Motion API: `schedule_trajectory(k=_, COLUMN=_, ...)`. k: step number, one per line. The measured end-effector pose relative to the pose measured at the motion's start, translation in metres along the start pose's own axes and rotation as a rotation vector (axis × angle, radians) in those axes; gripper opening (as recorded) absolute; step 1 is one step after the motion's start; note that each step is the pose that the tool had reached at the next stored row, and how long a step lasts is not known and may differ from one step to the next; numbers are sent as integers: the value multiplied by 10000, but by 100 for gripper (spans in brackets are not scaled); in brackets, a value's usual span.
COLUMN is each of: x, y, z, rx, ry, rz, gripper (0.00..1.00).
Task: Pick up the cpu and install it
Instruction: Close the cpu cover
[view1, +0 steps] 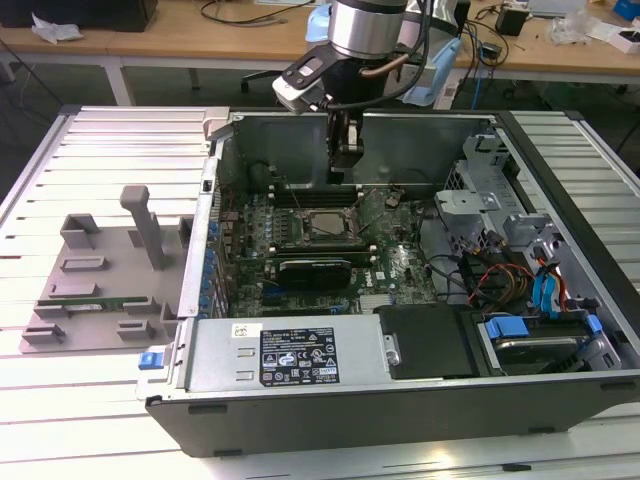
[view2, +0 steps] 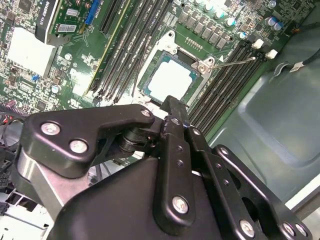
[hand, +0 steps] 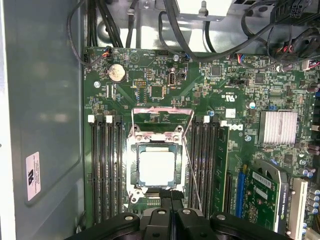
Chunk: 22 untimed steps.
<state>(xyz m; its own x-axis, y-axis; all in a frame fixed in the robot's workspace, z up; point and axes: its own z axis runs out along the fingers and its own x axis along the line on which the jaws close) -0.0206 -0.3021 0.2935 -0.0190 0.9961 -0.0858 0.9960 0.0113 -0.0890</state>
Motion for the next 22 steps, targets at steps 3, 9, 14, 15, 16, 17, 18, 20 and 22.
schedule_trajectory(k=3, x=0, y=0, z=0, rx=0, ry=2, rz=0, gripper=11)
schedule_trajectory(k=9, x=0, y=0, z=0, rx=0, ry=5, rz=-1, gripper=11)
schedule_trajectory(k=14, x=-2, y=92, z=-8, rx=0, ry=2, rz=-2, gripper=11)
schedule_trajectory(k=15, x=-2, y=116, z=-10, rx=0, ry=1, rz=0, gripper=11)
schedule_trajectory(k=16, x=-3, y=139, z=-12, rx=0, ry=0, rz=1, gripper=11)
schedule_trajectory(k=17, x=-3, y=171, z=-14, rx=0, ry=0, rz=-1, gripper=11)
schedule_trajectory(k=18, x=-3, y=191, z=-16, rx=0, ry=0, rz=0, gripper=11)
schedule_trajectory(k=20, x=-5, y=258, z=-22, rx=0, ry=-2, rz=-1, gripper=11)
schedule_trajectory(k=22, x=-6, y=318, z=-27, rx=0, ry=-6, rz=2, gripper=11)
